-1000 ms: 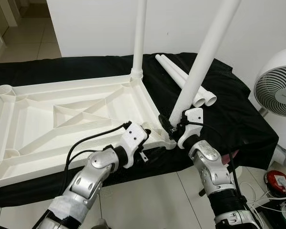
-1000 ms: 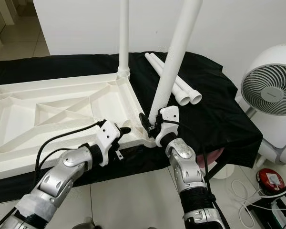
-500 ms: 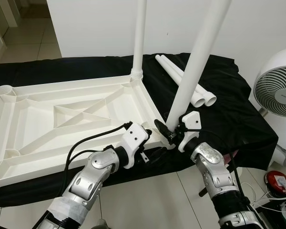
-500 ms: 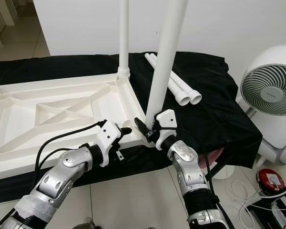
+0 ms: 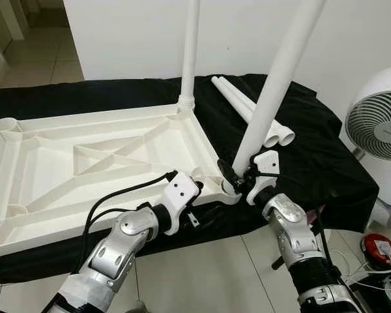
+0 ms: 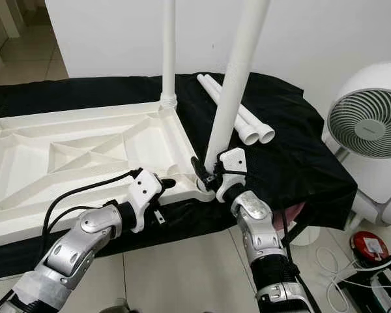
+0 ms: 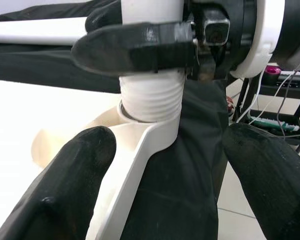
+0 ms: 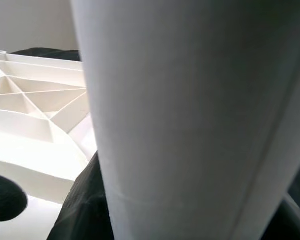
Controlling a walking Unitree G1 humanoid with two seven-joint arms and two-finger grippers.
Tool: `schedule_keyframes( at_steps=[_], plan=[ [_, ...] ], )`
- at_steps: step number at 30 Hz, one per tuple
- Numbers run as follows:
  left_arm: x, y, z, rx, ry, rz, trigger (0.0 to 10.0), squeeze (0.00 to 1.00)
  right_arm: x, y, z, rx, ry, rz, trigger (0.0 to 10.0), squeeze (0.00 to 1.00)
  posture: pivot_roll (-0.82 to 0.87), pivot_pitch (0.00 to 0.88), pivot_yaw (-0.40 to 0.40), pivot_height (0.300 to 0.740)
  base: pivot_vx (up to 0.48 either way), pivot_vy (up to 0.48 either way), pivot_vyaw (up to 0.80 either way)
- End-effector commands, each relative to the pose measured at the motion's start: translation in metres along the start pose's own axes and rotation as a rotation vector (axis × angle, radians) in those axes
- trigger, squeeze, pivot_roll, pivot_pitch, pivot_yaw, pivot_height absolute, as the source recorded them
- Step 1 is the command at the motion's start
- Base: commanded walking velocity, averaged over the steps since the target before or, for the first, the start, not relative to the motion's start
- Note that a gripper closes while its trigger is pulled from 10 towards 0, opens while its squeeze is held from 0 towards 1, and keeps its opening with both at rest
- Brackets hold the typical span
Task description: Building children table
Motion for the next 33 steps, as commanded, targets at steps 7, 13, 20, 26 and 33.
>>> schedule_keyframes(
  at_steps=[7, 13, 20, 26, 33],
  plan=[
    [0.001, 0.002, -0.003, -0.006, -0.032, 0.012, 10.0, 0.00, 0.002, -0.017, 0.001, -0.042, -0.019, 0.072, 10.0, 0.00, 0.01, 0.019, -0.024, 0.740, 0.000, 0.000, 0.00],
    [0.002, 0.003, -0.003, -0.012, -0.033, 0.014, 10.0, 0.00, 0.002, -0.023, -0.001, -0.058, -0.035, 0.094, 10.0, 0.00, 0.00, 0.010, -0.026, 0.740, 0.000, 0.000, 0.00],
    [0.000, 0.006, -0.001, -0.016, -0.032, 0.004, 10.0, 0.00, 0.001, -0.025, -0.002, -0.055, -0.029, 0.100, 10.0, 0.00, 0.00, 0.001, -0.025, 0.740, 0.000, 0.000, 0.00],
    [0.000, 0.008, 0.000, -0.021, -0.030, 0.002, 10.0, 0.00, 0.003, -0.024, 0.002, -0.010, 0.019, 0.080, 10.0, 0.00, 0.00, 0.000, -0.025, 0.740, 0.000, 0.000, 0.00],
    [0.001, 0.010, 0.001, -0.026, -0.029, 0.001, 10.0, 0.00, 0.004, -0.033, -0.003, -0.067, -0.016, 0.136, 10.0, 0.00, 0.00, 0.000, -0.022, 0.740, 0.000, 0.000, 0.00]
  ],
)
Point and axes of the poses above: a point about 5 cm out from each wrist's last joint towards the gripper, its own x axis pointing back from the gripper into the wrist, its own y axis along the axis of the wrist's last joint, z = x × y, the point moved 2 cm from there along -x, pointing out of the wrist towards the gripper, and after that the axes turned 7 degrees about x, right-handed, at the moved point
